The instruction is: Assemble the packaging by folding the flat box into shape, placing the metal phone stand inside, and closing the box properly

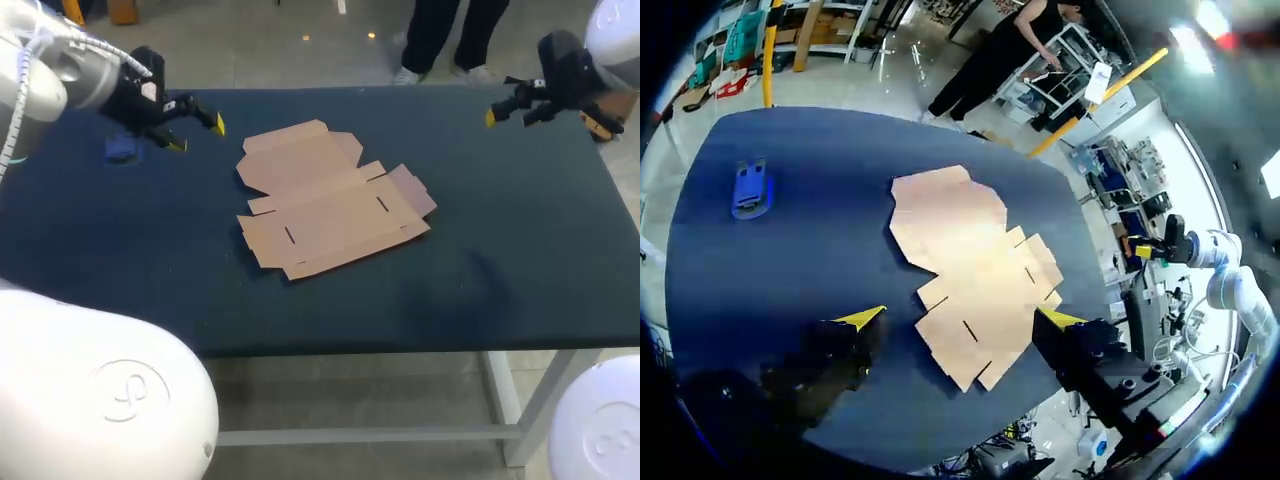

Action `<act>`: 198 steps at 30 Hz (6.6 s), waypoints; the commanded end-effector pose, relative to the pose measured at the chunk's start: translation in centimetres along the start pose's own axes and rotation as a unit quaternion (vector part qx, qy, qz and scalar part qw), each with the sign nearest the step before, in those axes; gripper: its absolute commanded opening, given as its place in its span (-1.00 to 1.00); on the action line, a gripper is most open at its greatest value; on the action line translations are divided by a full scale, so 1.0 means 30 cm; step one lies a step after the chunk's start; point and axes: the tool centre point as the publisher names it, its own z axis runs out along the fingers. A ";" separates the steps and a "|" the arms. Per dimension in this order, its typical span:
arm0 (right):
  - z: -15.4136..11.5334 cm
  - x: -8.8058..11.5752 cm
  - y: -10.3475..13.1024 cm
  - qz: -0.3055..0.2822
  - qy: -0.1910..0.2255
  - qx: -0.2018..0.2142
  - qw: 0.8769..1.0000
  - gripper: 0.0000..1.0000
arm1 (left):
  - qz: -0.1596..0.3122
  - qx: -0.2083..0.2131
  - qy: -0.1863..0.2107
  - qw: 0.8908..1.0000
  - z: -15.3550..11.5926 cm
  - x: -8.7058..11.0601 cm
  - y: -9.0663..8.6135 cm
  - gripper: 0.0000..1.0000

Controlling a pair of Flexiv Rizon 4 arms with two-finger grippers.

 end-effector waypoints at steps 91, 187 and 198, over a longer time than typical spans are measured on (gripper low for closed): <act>0.737 0.103 -0.114 0.013 0.169 0.337 0.926 0.03 | -0.051 -0.106 -0.044 0.992 0.102 -0.040 0.237 1.00; 0.659 0.243 -0.275 0.110 0.219 0.338 0.908 -1.00 | -0.056 -0.118 -0.036 0.991 0.136 -0.067 0.248 1.00; 0.621 0.305 -0.299 0.139 0.221 0.271 0.927 -1.00 | -0.057 -0.116 -0.035 0.991 0.127 -0.075 0.260 1.00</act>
